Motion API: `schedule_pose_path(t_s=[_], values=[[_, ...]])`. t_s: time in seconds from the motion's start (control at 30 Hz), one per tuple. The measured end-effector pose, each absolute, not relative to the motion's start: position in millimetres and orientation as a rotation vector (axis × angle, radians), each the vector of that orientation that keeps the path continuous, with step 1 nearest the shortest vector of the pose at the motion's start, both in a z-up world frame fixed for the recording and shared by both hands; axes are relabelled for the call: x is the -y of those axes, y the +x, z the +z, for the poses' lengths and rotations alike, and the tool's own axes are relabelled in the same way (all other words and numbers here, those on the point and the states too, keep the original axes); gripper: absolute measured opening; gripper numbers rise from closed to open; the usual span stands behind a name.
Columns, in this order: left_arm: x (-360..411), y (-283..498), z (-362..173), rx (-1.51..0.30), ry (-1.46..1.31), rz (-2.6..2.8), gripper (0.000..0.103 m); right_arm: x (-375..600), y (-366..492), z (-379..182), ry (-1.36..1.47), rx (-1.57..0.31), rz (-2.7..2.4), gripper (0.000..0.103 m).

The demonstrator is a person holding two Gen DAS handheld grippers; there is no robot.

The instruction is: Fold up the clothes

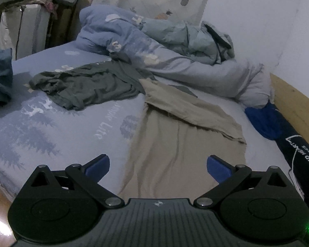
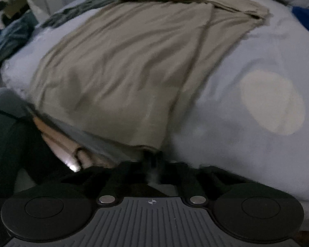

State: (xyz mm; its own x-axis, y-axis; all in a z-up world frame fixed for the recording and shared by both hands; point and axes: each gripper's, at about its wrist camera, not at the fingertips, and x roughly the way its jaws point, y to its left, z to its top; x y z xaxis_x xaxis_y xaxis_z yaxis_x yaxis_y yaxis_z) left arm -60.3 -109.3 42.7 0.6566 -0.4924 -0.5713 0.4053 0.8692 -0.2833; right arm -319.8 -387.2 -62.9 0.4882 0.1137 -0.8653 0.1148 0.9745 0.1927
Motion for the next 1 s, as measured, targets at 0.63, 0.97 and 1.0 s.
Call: schedule_pose_path(t_s=[0.63, 0.97, 1.0], values=[[89, -61, 31, -0.739, -0.053, -0.360, 0.103, 487, -383, -32, 0.321, -1.074, -0.202, 0.004], [75, -48, -33, -1.030, -0.020, -0.397, 0.103, 494, -379, -28, 0.282, -1.126, -0.231, 0.004], [75, -47, -41, -1.064, -0.018, -0.407, 0.103, 495, -379, -27, 0.273, -1.131, -0.237, 0.004]])
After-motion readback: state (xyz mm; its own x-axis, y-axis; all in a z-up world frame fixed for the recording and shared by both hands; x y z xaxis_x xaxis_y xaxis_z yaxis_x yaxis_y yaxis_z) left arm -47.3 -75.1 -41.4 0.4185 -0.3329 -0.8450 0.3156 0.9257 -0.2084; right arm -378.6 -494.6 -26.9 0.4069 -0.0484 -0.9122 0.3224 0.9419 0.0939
